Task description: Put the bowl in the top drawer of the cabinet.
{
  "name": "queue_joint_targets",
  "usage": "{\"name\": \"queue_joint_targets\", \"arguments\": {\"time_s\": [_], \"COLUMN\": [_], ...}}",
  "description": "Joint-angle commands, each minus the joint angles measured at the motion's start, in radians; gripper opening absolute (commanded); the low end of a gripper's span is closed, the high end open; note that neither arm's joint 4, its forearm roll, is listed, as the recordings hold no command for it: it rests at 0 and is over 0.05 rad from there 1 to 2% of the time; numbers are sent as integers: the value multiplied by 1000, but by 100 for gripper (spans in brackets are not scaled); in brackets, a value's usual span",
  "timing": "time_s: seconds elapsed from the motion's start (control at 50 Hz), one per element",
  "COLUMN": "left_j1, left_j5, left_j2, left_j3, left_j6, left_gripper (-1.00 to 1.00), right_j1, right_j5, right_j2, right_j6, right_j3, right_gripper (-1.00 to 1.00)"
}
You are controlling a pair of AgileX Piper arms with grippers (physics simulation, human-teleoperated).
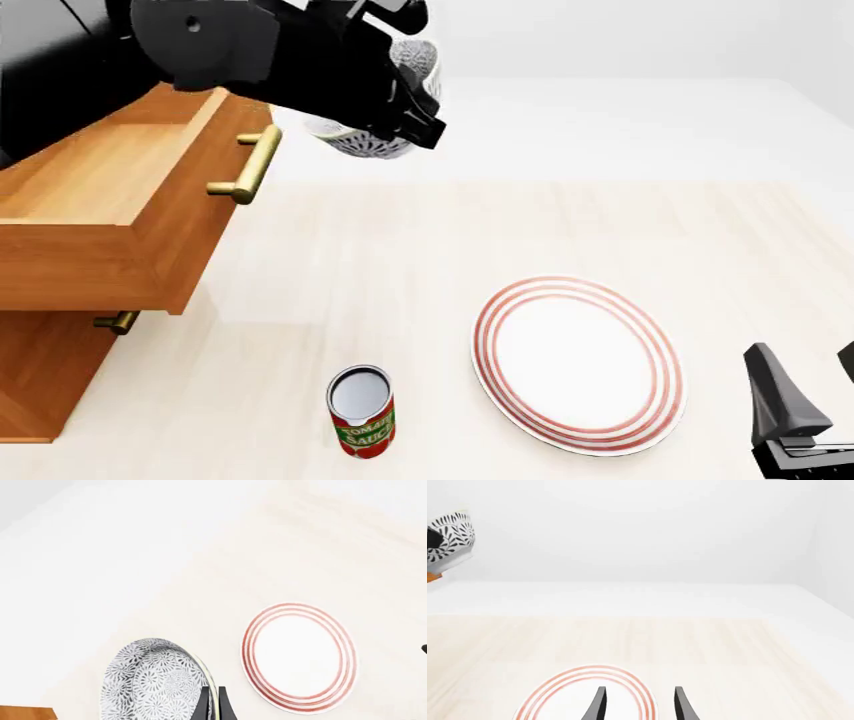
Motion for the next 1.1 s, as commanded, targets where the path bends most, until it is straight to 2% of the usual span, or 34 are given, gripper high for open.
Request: {"name": "queue_joint_targets", "arguments": {"time_s": [0.02, 0.32, 0.54, 0.72, 0.94, 1.1], "left_j1": [7, 48, 145, 222, 316, 411], "left_j5": [88, 195, 194, 225, 242, 211], "left_j2": [8, 39, -6, -22, -48, -135], "left_j3": [-161, -367, -323, -374, -380, -245], "left_j6": [67, 164, 229, 269, 302, 274], "left_gripper": [-100, -100, -100, -100, -100, -100], "right_j1": [0, 0, 0, 0, 0, 0], "right_j5": [0, 0, 0, 0, 0, 0], "right_j2": [0, 0, 0, 0, 0, 0], "right_j6": [0, 0, 0, 0, 0, 0], "right_j3": [0, 0, 0, 0, 0, 0], "right_gripper": [100, 100, 100, 100, 100, 100]}}
